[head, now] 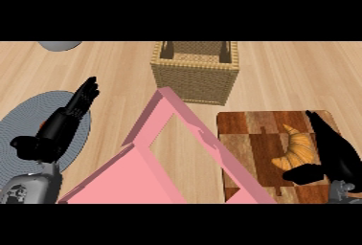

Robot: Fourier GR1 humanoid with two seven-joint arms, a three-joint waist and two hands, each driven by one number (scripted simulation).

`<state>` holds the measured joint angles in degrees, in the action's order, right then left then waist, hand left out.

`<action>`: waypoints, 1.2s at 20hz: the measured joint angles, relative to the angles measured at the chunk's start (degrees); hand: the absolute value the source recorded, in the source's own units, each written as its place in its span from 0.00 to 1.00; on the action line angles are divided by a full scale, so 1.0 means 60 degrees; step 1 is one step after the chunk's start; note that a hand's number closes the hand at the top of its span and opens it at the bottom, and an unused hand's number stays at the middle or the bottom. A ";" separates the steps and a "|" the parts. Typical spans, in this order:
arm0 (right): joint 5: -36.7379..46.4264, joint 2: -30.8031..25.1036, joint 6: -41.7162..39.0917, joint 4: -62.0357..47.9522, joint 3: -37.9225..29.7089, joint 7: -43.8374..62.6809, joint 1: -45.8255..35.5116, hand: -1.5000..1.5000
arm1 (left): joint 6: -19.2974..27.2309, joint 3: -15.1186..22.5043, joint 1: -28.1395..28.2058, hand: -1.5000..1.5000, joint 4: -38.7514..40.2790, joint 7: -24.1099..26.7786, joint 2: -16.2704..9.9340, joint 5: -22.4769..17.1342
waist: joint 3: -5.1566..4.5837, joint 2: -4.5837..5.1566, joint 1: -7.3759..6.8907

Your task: Pick the croissant from the cutting board and place it in the basket

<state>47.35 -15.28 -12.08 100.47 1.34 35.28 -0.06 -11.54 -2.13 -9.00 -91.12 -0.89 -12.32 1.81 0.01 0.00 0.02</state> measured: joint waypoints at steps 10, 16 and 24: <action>0.0189 0.0424 -0.0072 -0.1119 -0.0132 -0.0366 -0.0385 0.00 | -0.0003 -0.0102 -0.0092 0.50 -0.0124 -0.0218 0.0261 0.0240 | -0.0034 -0.0021 0.0006; 0.0120 0.0361 -0.0592 -0.1216 -0.0042 -0.0612 -0.0376 1.00 | -0.0016 -0.0135 -0.0153 0.50 0.0160 0.0000 0.0338 0.0398 | -0.0082 -0.0056 0.0009; 0.0824 0.0109 -0.0386 -0.1539 0.0368 -0.1357 -0.0359 1.00 | -0.0202 -0.0200 -0.0110 0.50 0.0072 0.0013 0.0328 0.0352 | -0.0153 -0.0107 -0.0003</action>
<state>52.30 -14.63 -14.40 91.24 3.55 27.14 -2.22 -12.76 -3.33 -9.67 -90.69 -0.81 -10.35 3.92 -0.92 -0.64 0.01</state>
